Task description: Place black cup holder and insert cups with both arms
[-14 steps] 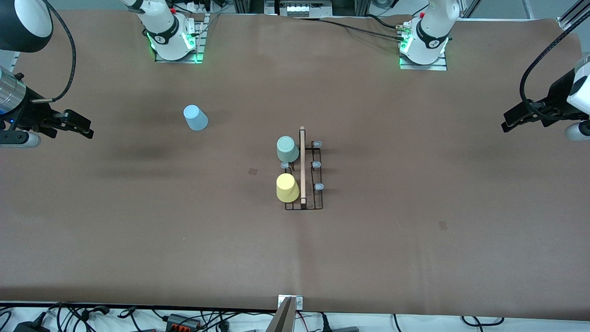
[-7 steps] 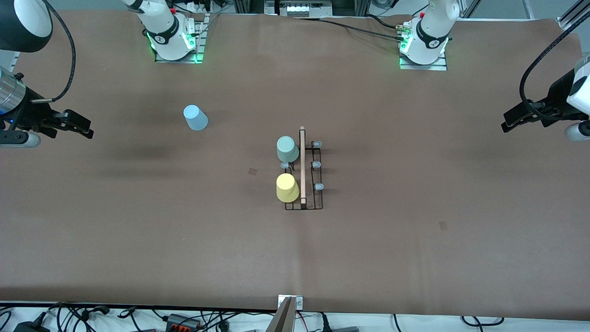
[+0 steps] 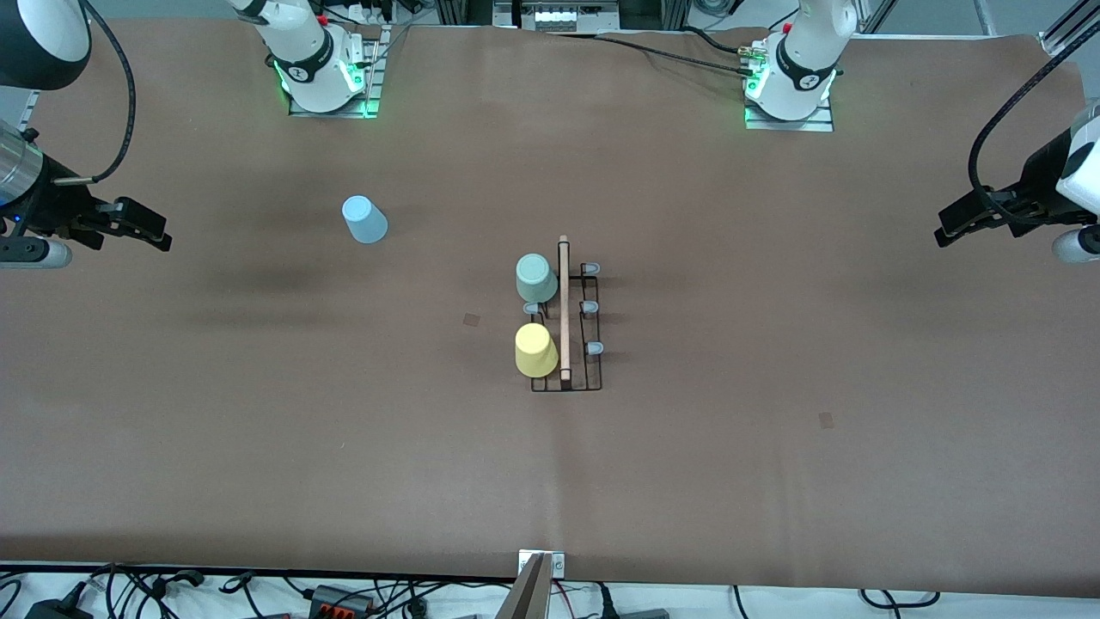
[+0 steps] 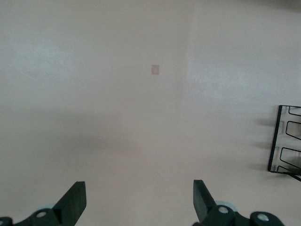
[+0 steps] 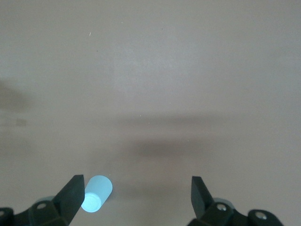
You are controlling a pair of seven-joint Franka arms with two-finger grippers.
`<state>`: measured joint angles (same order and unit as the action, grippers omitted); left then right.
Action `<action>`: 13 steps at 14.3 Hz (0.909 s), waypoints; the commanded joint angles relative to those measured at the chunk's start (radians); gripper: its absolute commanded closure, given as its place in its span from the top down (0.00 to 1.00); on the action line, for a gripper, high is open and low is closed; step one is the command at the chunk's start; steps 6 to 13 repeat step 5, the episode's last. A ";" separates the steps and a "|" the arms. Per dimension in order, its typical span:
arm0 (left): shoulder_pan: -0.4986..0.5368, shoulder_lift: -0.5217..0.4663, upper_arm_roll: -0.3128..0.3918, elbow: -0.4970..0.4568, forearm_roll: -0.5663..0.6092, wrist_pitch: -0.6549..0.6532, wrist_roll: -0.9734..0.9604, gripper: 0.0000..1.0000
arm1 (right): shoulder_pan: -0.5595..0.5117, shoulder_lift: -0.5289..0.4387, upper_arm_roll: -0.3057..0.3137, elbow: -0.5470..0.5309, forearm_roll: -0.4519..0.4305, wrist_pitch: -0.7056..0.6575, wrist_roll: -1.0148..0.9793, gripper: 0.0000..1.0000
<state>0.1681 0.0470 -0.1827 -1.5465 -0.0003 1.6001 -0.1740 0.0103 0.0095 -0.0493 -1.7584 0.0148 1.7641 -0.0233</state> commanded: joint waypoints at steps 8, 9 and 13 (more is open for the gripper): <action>-0.002 0.004 0.003 0.016 -0.015 -0.008 0.018 1.00 | -0.018 -0.031 0.016 -0.012 -0.009 -0.034 -0.014 1.00; -0.002 0.004 0.003 0.016 -0.015 -0.008 0.018 1.00 | -0.018 -0.031 0.016 -0.012 -0.009 -0.034 -0.014 1.00; -0.002 0.004 0.003 0.016 -0.015 -0.008 0.018 1.00 | -0.018 -0.031 0.016 -0.012 -0.009 -0.034 -0.014 1.00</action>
